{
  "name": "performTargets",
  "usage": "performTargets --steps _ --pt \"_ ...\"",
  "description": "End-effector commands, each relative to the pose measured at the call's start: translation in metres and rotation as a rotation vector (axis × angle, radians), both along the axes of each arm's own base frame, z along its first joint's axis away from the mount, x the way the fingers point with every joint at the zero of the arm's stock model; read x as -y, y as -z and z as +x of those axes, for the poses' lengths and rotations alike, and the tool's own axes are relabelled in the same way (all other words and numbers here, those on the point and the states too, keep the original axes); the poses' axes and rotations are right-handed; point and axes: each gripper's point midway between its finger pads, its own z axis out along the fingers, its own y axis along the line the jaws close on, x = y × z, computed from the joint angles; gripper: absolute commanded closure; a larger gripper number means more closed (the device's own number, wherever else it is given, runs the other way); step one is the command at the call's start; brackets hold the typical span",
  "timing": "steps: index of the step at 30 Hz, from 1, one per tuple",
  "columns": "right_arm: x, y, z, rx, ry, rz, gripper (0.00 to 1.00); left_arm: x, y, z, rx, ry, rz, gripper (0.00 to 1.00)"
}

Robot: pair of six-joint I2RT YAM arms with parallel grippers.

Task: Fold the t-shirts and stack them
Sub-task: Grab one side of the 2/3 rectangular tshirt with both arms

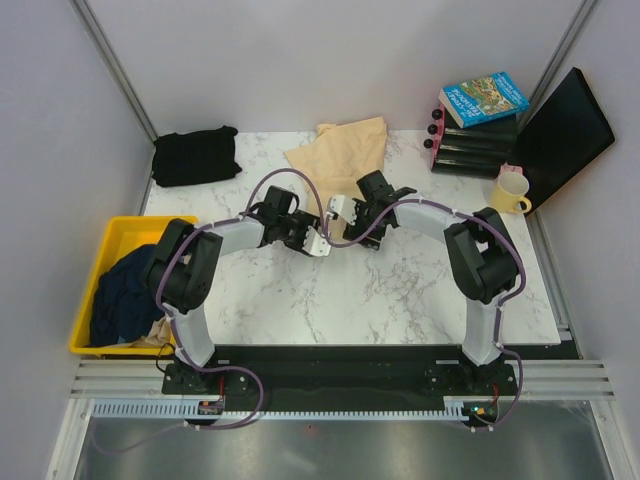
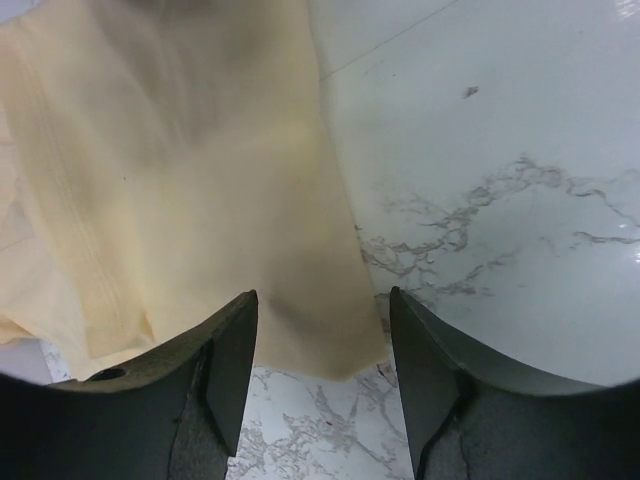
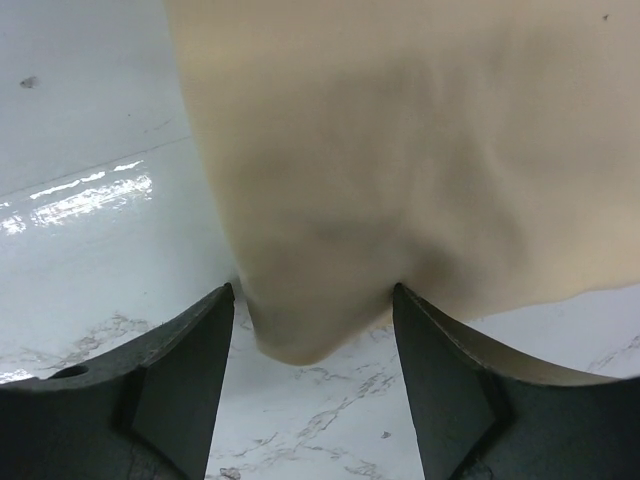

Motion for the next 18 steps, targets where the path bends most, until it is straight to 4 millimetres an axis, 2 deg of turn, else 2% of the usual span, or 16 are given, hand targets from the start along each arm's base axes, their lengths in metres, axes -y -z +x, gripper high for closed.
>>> performTargets --steps 1,5,6,7,8,10,11,12,16,18 --pt "-0.019 -0.006 0.006 0.026 -0.059 0.035 0.28 -0.012 0.034 0.004 -0.047 -0.052 0.099 0.39" --pt "-0.018 0.003 0.008 0.018 -0.060 0.018 0.30 -0.009 0.036 0.013 -0.038 -0.060 0.104 0.51" --pt "-0.018 0.004 0.008 0.016 -0.056 0.017 0.31 -0.009 0.037 0.014 -0.039 -0.062 0.107 0.56" --pt "-0.018 0.004 0.010 0.019 -0.054 0.017 0.35 -0.009 0.038 0.016 -0.038 -0.061 0.109 0.69" --pt "-0.018 0.004 0.011 0.020 -0.049 0.018 0.52 -0.008 0.038 0.016 -0.037 -0.062 0.109 0.76" --pt "-0.018 0.006 0.012 0.022 -0.041 0.012 0.76 -0.008 0.039 0.016 -0.040 -0.061 0.111 0.98" --pt "-0.016 0.006 0.013 0.025 -0.032 0.003 0.96 -0.009 0.039 0.015 -0.041 -0.059 0.111 0.98" --pt "-0.015 0.006 0.013 0.026 -0.029 0.000 1.00 -0.009 0.038 0.014 -0.045 -0.054 0.112 0.98" --pt "-0.011 -0.008 0.008 0.035 -0.046 -0.003 1.00 -0.011 0.028 0.007 -0.062 -0.045 0.118 0.98" --pt "-0.012 -0.021 -0.004 -0.003 -0.078 0.011 1.00 -0.012 0.014 -0.001 -0.079 -0.041 0.111 0.98"
